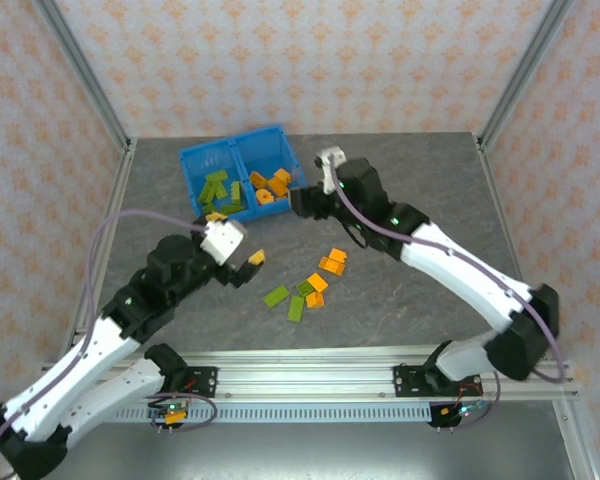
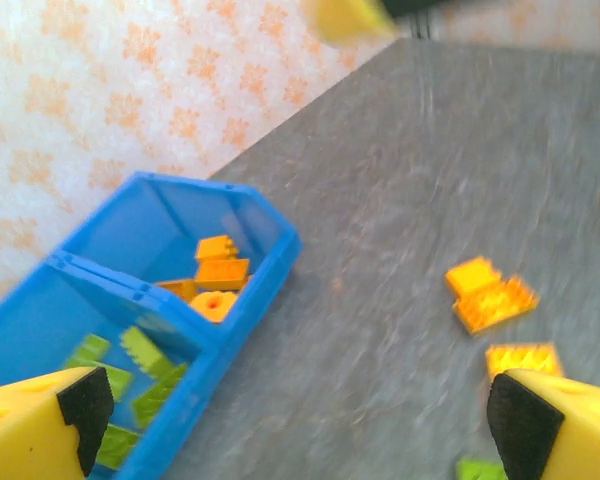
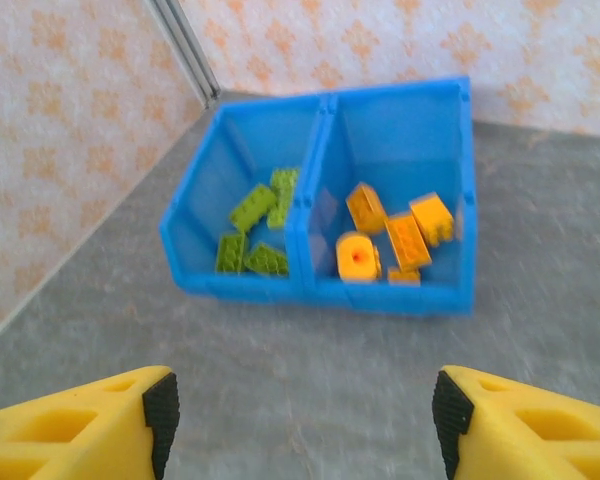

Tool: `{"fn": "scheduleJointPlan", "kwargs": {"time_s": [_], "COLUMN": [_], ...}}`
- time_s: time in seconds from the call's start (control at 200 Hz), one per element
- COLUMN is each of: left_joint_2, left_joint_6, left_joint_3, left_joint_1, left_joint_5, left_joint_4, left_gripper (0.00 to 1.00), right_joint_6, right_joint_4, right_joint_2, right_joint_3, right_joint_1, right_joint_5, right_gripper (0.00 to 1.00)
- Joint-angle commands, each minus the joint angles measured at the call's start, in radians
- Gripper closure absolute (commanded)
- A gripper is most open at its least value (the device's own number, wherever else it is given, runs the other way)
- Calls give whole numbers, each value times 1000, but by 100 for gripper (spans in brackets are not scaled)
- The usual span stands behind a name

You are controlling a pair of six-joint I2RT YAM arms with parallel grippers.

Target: Sort the legos into containers by color

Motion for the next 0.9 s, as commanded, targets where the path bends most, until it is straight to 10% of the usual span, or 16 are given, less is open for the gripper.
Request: {"fn": "scheduleJointPlan", "kwargs": {"time_s": [0.0,0.115,0.355,0.896], "left_joint_2": [201,451,878,1331], "left_joint_6": [-322,-468,-716,-714], "left_joint_3": [123,283,552,768], "left_joint_1": [-96,-209,-231,-231], "left_joint_5": [-144,-257,-122,-21], "left_joint_4": [-11,-98,-235,-315], "left_gripper": [1,1,2,8], "right_joint_6": [61,202,507,555], "right_joint_4": [-99,-193,-474,-554], "right_joint_2": [-134,-282,-566,-785], "right_joint_3": [-135,-270,-519,-594], "right_joint_1": [4,4,2,2], "right_joint_5": [92,165,395,99], "right_gripper": [29,24,6,1]}}
